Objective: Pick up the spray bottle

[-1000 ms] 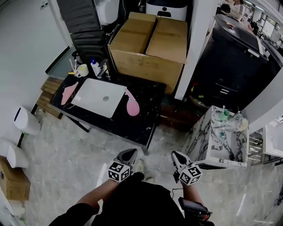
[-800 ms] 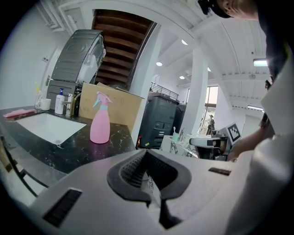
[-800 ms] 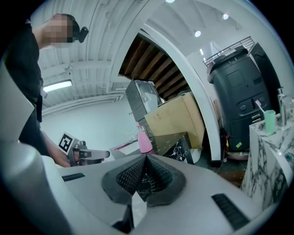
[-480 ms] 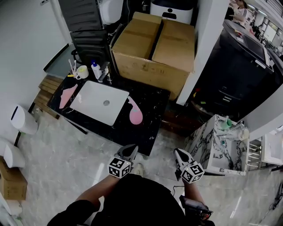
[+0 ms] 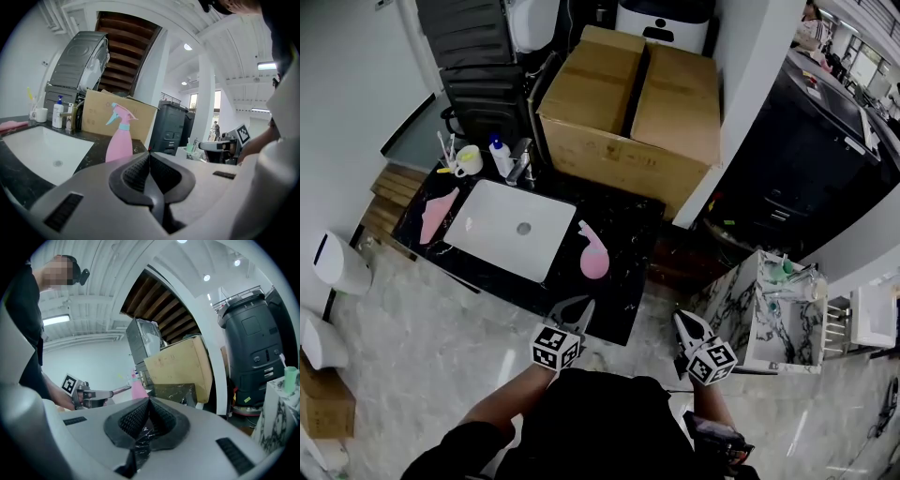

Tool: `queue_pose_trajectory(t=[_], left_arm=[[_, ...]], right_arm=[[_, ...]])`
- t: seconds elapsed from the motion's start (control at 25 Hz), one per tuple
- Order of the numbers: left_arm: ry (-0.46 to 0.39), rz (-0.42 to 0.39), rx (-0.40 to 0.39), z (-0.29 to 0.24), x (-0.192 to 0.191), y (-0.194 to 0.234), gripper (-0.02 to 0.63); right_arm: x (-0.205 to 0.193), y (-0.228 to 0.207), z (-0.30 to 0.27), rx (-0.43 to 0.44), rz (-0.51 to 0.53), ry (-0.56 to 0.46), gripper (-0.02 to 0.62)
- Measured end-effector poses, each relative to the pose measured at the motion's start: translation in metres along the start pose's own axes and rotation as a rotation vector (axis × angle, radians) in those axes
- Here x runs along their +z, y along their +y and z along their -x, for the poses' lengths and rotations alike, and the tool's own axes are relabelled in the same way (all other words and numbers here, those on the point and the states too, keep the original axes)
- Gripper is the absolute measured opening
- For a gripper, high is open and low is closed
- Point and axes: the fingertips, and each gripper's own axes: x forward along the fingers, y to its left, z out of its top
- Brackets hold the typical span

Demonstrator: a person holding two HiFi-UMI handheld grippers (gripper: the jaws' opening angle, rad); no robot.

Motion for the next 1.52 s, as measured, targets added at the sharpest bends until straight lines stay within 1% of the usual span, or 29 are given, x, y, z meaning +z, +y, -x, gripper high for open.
queue_pose_trajectory(t=[0.2, 0.36, 0.64, 0.8, 1.0, 1.08, 1.28, 1.52], left_arm=[[-0.008, -0.025, 0.008, -0.012, 0.011, 0.013, 0.018], [-0.010, -0.049, 0.031, -0.024, 0.019, 0.023, 0.077], [-0.004, -0.082, 0.097, -0.041, 0.032, 0.036, 0.150], [-0.007, -0.094, 0.146, -0.049, 0.043, 0.043, 0.165], [-0.001, -0.119, 0.224, -0.064, 0.053, 0.064, 0.183], [0.002, -0.127, 0.245, -0.069, 0.056, 0.070, 0.192], [0.023, -0.151, 0.262, -0.081, 0.062, 0.078, 0.212], [0.033, -0.154, 0.268, -0.093, 0.064, 0.081, 0.212]], right_arm=[[0.005, 0.003, -0.011, 0.005, 0.008, 0.009, 0.025], [0.004, 0.000, -0.013, 0.008, 0.002, 0.014, 0.025], [0.003, -0.014, -0.015, 0.033, -0.017, 0.020, 0.025], [0.010, -0.025, -0.016, 0.060, -0.020, 0.026, 0.025], [0.012, -0.036, -0.021, 0.101, -0.018, 0.044, 0.025], [0.013, -0.038, -0.022, 0.116, -0.017, 0.050, 0.025], [0.017, -0.046, -0.020, 0.131, -0.020, 0.047, 0.025], [0.016, -0.059, -0.013, 0.115, -0.029, 0.052, 0.025]])
